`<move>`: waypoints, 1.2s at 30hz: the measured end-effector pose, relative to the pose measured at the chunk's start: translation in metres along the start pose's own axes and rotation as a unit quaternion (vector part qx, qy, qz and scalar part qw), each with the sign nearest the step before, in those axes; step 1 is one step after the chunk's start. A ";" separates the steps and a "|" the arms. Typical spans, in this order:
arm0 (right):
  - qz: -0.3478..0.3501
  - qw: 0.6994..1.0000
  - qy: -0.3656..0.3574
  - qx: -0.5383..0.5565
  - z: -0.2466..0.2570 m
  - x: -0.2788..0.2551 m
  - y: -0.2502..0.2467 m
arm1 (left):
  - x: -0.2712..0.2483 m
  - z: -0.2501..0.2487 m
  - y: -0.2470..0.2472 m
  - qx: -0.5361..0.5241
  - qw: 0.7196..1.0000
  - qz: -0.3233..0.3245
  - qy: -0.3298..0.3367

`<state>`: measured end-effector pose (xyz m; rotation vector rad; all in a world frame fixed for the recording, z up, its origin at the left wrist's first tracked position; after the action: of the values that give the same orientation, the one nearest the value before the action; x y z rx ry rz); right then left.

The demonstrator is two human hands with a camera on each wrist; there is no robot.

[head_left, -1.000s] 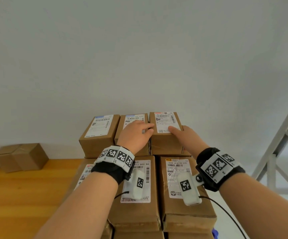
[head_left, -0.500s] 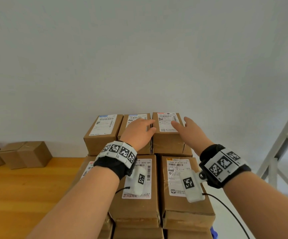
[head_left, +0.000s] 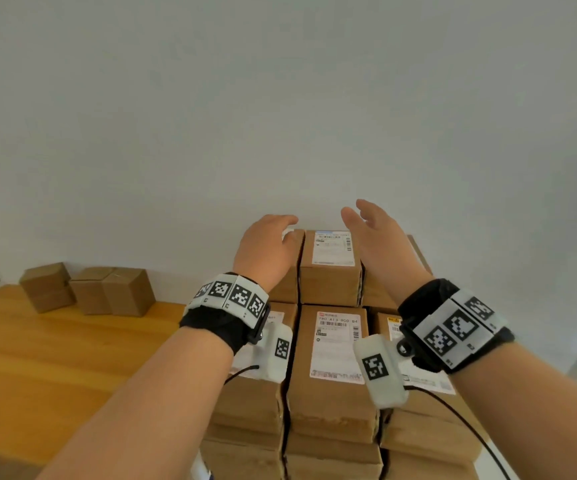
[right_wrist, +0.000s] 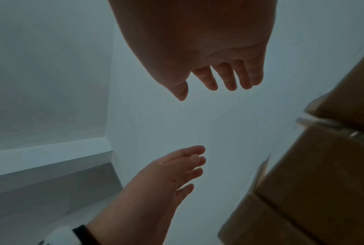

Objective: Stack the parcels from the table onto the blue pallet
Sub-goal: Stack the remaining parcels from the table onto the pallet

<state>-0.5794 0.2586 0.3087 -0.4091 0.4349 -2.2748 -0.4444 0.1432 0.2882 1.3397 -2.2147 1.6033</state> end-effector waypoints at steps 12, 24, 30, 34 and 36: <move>0.133 0.989 -0.006 0.059 0.092 -0.065 0.202 | -0.112 0.162 -0.149 0.042 0.991 -0.019 -0.125; 0.206 0.976 0.076 0.004 0.110 -0.120 0.373 | -0.222 0.297 -0.239 0.064 0.976 0.011 -0.209; 0.233 0.969 0.083 -0.030 0.110 -0.105 0.434 | -0.233 0.352 -0.245 0.048 0.966 0.023 -0.252; 0.248 0.964 0.089 -0.033 0.103 -0.075 0.480 | -0.227 0.391 -0.237 0.031 0.958 0.029 -0.283; 0.257 0.961 0.098 -0.029 0.100 -0.056 0.505 | -0.219 0.410 -0.234 0.018 0.953 0.032 -0.301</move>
<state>-0.1815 -0.0442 0.1730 -0.0810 0.6296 -1.8017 0.0107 -0.0735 0.1590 2.0048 -2.5671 1.3847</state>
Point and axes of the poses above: each hand's wrist, its own x-axis towards the middle knuckle, its own y-axis out of the palm, z = x × y, the point moved 1 cm from there along x, towards the middle knuckle, and after that the axes turned 9 degrees about y, right-handed, at the moved point
